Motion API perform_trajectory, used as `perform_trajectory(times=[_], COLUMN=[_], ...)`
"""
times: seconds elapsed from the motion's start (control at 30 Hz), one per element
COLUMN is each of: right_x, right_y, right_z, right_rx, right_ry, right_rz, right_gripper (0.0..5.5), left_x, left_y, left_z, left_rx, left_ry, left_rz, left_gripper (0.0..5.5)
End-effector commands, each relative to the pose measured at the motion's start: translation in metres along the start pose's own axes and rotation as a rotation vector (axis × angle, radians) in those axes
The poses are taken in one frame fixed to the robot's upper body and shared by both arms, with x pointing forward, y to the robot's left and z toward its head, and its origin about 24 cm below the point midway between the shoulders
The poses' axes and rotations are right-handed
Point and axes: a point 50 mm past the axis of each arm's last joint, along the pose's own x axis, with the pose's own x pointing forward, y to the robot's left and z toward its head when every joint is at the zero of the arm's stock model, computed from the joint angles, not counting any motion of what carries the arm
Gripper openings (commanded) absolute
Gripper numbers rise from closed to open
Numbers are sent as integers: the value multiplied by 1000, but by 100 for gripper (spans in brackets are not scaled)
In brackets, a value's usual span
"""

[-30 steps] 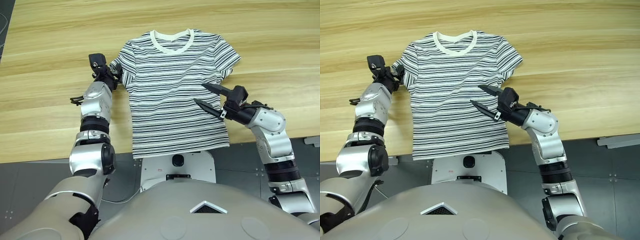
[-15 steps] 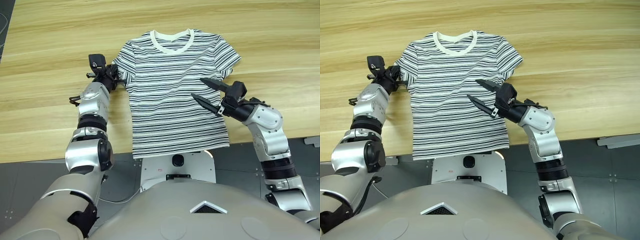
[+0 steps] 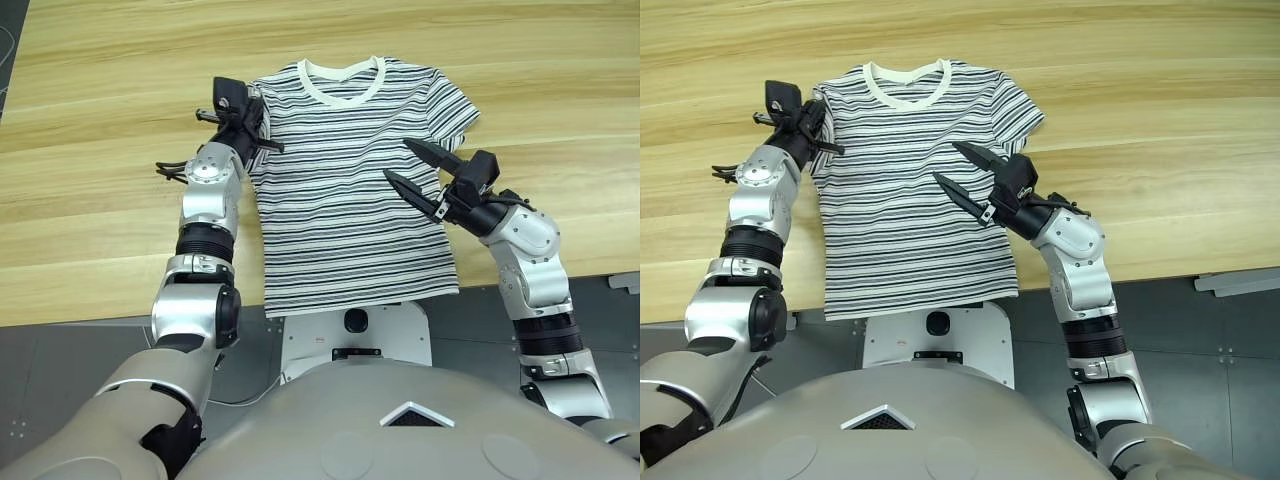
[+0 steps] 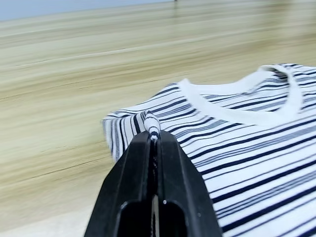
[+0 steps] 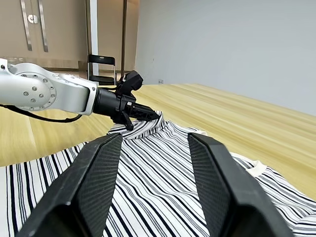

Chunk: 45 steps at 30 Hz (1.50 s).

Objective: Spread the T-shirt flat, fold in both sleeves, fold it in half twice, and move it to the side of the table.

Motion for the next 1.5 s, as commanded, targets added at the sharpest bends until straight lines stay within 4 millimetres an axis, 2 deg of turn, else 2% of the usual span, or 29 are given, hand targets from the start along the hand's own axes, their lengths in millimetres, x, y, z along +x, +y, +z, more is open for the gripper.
perform_trajectory(times=[0.03, 0.13, 0.23, 0.37, 0.4, 0.6, 0.73, 0.87, 0.97, 1.07, 1.17, 1.33, 1.5], right_x=[2, 4, 6, 6, 6, 9, 25, 49, 64, 70, 64, 34, 20], right_y=[-2, -1, 1, 4, 4, 2, -18, -50, -70, -90, -106, -121, -132], right_z=[-3, -3, -6, -7, -8, -11, -9, -4, -17, -34, -47, -65, -65], right_rx=[-23, -24, -18, -8, -5, 64, 170, 248, 301, 336, 371, 365, 388], right_ry=[5, -6, -7, -14, -14, -35, -89, -90, -5, 132, 241, 381, 396], right_rz=[-15, -18, -19, -18, -20, -75, -284, -549, -693, -800, -885, -1007, -1077], right_gripper=[246, 246, 246, 246, 246, 246, 246, 246, 246, 246, 246, 246, 246], left_x=[-1, -3, 3, 8, 8, 6, -8, -28, -39, -44, -46, -51, -56], left_y=[-32, -54, -64, -56, -54, -54, -61, -67, -70, -68, -64, -52, -44], left_z=[-3, -7, -15, -25, -25, -5, 21, 37, 43, 46, 47, 47, 46], left_rx=[53, 47, 11, -48, -55, -59, -59, -65, -112, -146, -177, -191, -204], left_ry=[11, 25, 79, 146, 142, 38, -78, -139, -184, -215, -228, -243, -253], left_rz=[-113, -166, -165, -89, -78, -92, -138, -154, -161, -133, -104, -47, -2], left_gripper=[12, 12, 12, 12, 30, 118, 129, 129, 129, 129, 129, 129, 129])
